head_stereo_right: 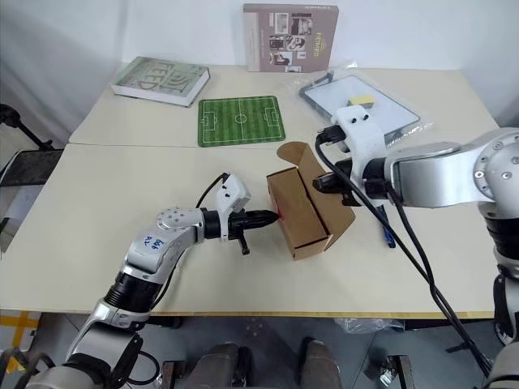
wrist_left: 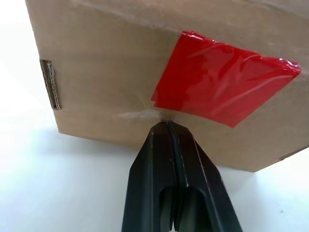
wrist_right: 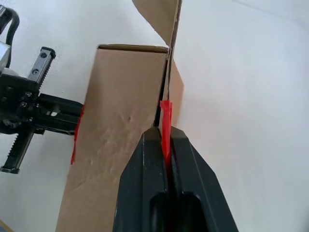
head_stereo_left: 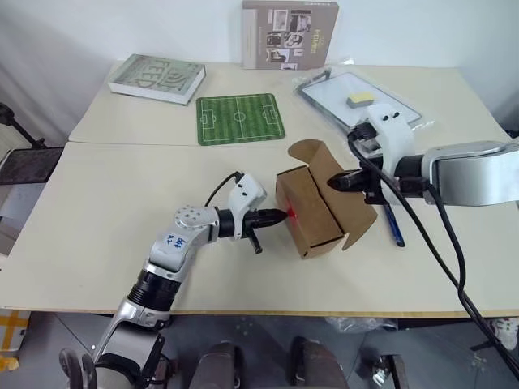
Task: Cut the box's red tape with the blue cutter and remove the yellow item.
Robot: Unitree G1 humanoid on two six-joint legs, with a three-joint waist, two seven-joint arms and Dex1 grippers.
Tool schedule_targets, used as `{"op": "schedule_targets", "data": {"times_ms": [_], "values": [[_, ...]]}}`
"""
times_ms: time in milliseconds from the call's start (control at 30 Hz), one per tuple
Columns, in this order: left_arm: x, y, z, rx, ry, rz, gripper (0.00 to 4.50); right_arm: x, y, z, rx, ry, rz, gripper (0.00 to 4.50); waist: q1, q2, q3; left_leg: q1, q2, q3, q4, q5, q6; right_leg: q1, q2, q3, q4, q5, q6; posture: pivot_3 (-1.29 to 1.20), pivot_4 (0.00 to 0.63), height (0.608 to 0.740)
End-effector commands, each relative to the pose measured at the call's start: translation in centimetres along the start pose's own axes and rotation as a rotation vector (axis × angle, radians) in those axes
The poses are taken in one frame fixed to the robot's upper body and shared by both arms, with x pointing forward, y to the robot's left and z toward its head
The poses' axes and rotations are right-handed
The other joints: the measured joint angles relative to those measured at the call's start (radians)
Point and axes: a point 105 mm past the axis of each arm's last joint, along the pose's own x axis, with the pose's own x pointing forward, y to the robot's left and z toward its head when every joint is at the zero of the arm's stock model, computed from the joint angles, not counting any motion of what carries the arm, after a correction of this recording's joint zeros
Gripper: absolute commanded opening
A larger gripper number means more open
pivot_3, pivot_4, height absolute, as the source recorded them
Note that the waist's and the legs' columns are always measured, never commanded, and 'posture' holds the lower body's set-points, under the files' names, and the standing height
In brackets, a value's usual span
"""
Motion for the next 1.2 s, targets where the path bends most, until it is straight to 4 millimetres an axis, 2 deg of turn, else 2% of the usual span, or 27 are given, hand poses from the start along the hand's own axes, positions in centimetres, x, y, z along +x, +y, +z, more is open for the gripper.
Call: {"op": "schedule_targets", "data": {"times_ms": [33,133,233,333,400,533,667,867,1200], "values": [[-1.0,-1.7,0.8,-0.005,-0.059,-0.114,0.0,-0.2,0.0,0.2,0.0,0.003,-0.009,0.03,0.0,0.0,0.0,0.0,0.0,0.0,0.0,0.0,0.0,0.0,0.0,-0.001,0.0,0.0,0.0,0.0,0.15,0.74],[-2.6,-2.8,2.2,-0.078,-0.122,-0.199,0.0,-0.2,-0.6,-0.1,0.0,0.028,-0.041,0.03,-0.001,0.0,0.0,-0.001,0.001,0.0,0.0,0.0,0.0,-0.001,0.0,-0.001,0.0,0.0,0.0,0.0,0.15,0.74],[-3.8,-2.8,4.1,-0.13,-0.183,-0.231,0.0,-0.4,-1.0,-0.1,0.006,0.037,-0.054,0.03,-0.001,0.0,0.0,-0.001,0.001,-0.001,0.0,0.0,0.0,-0.001,0.0,-0.002,0.0,0.0,0.0,0.0,0.15,0.74],[-3.9,-2.6,6.7,-0.146,-0.275,-0.229,0.0,-0.3,-1.1,-0.1,0.007,0.042,-0.058,0.03,0.001,0.0,0.0,-0.001,0.001,-0.001,0.001,0.0,0.0,-0.001,0.0,-0.002,0.0,0.0,0.0,0.0,0.15,0.74],[-3.5,-2.5,7.6,-0.137,-0.298,-0.214,0.0,-0.3,-1.0,0.1,0.008,0.037,-0.054,0.03,0.001,0.0,0.0,-0.001,0.0,-0.001,0.001,0.0,0.0,0.0,0.0,-0.002,0.0,0.0,0.0,0.0,0.15,0.74],[-0.2,-1.6,6.6,-0.018,-0.181,-0.133,0.0,-0.3,-1.1,0.5,0.01,0.031,-0.059,0.03,0.0,0.0,0.0,-0.001,-0.001,0.001,0.0,0.0,0.0,0.0,0.0,-0.002,0.0,0.0,0.0,0.0,0.15,0.74],[1.3,-1.0,5.4,0.05,-0.116,-0.114,0.0,-0.4,-1.3,0.5,0.006,0.031,-0.078,0.03,0.0,-0.001,0.001,-0.001,-0.002,0.006,0.0,0.0,0.0,0.0,0.0,-0.003,0.0,0.0,0.0,0.0,0.15,0.74],[0.9,-0.5,3.2,0.152,0.026,-0.159,0.0,-0.8,-1.4,0.7,-0.002,0.02,-0.094,0.03,-0.001,-0.001,0.001,-0.001,0.0,0.007,0.0,0.0,0.0,-0.001,0.001,-0.004,0.0,0.0,0.0,0.0,0.15,0.74],[-0.7,-0.8,0.9,0.359,0.268,-0.273,0.0,-1.0,-1.1,1.0,-0.025,0.031,-0.074,0.03,-0.003,0.0,0.001,0.001,0.001,0.004,0.001,0.0,0.0,0.0,0.0,-0.003,0.001,0.0,-0.001,0.0,0.15,0.74]]}}
